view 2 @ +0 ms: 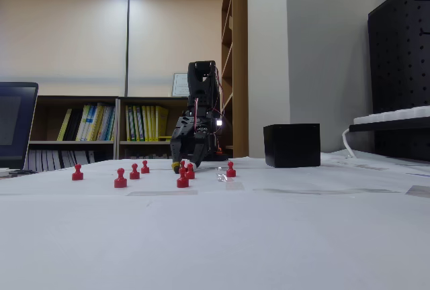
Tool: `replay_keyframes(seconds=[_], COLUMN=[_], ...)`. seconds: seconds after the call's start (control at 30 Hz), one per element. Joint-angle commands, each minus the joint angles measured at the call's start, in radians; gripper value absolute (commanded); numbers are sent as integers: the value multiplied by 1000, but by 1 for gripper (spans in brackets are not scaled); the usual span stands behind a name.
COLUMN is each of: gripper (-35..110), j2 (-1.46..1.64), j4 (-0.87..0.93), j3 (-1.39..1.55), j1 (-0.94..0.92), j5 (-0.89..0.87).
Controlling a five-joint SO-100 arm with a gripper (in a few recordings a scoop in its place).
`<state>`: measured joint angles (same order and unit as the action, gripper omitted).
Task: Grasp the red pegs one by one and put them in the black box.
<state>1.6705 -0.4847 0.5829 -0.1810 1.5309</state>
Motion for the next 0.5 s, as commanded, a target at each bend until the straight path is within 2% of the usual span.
replay_keyframes(seconds=[0.0,0.17,0.33,0.47], gripper=[0,0,0,0], j2=[12,-133,-545,-723], j4=[0,57,741,1339], j3=[8,-81,-38,212], j1=[3,12,52,158], j5=[14,58,118,242])
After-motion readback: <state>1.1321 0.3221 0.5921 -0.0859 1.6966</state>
